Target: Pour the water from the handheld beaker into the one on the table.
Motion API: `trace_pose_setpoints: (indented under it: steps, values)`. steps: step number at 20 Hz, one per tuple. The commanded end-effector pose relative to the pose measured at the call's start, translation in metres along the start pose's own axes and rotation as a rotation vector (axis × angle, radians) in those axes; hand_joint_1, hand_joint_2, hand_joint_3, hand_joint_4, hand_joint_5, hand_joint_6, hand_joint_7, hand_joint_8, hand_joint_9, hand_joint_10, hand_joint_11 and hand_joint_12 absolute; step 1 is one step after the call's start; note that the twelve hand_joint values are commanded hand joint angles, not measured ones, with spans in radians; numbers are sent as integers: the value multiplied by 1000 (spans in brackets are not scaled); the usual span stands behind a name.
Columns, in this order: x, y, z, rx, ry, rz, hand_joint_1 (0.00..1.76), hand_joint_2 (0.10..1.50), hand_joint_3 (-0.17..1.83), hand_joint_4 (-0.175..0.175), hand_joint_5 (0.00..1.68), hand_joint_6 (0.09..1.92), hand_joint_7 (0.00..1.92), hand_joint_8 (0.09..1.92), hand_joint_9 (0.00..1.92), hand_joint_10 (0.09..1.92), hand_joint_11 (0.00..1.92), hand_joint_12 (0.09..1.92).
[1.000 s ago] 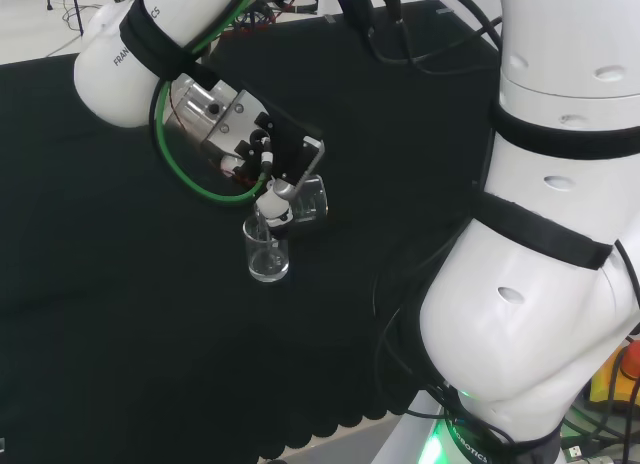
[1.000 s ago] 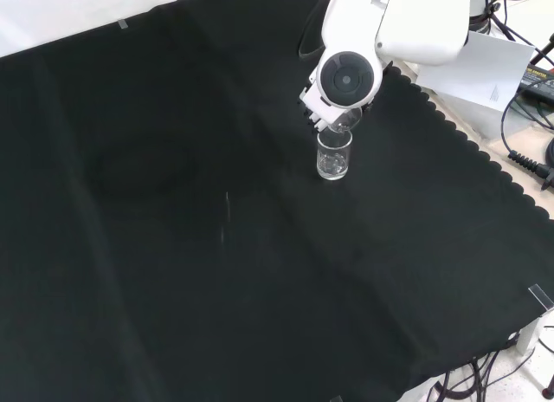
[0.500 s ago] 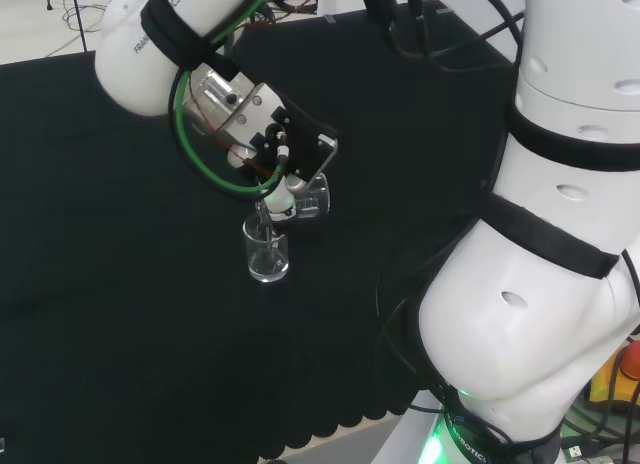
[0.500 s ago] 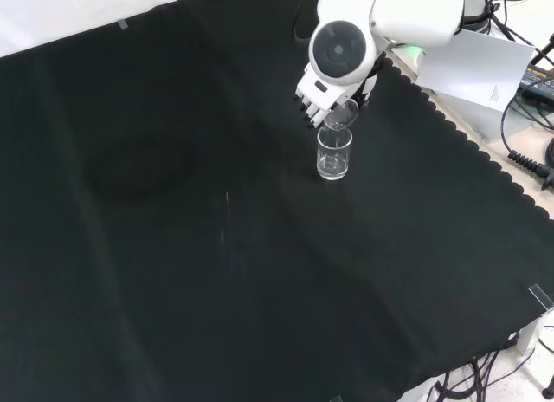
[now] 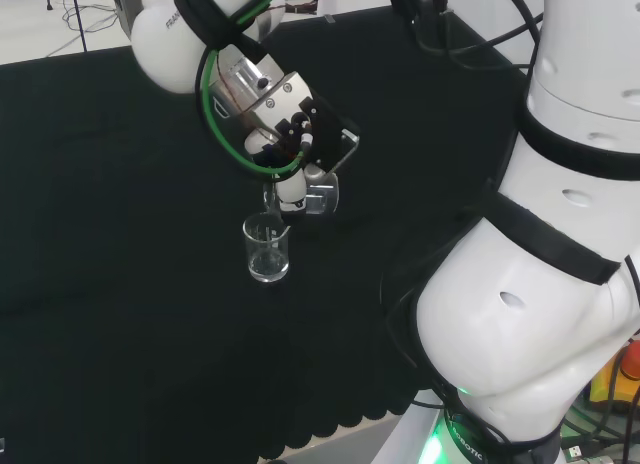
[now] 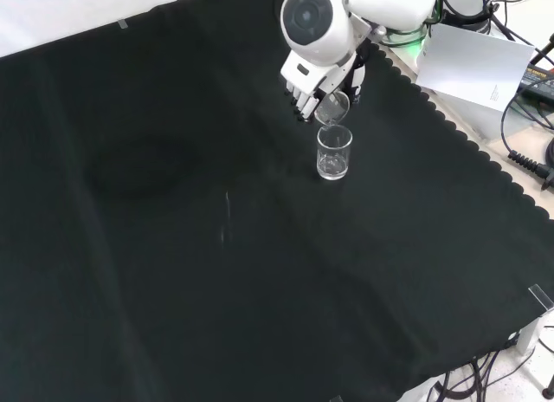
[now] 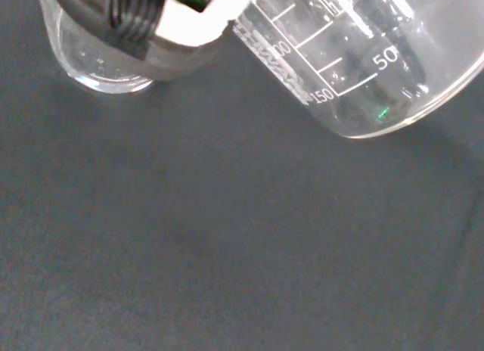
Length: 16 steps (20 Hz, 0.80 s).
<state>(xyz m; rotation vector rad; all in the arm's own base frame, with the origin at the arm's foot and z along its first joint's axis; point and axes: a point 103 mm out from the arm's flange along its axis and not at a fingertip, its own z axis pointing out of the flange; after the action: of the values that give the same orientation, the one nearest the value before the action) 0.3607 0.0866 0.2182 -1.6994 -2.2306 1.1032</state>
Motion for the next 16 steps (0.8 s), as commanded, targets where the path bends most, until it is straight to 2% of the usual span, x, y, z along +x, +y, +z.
trace_pose_setpoints:
  steps: [1,9,16]
  values:
    - [-17,3,8,-51,107,-39,1412,1064,-175,-111,1123,802,1196,714,1387,452,1146,1040]
    - [-28,7,12,-134,166,-88,1412,1064,-175,-111,1123,803,1195,716,1387,451,1144,1038]
    - [-44,13,17,-245,293,-131,1412,1065,-175,-111,1122,804,1194,718,1385,453,1141,1037]
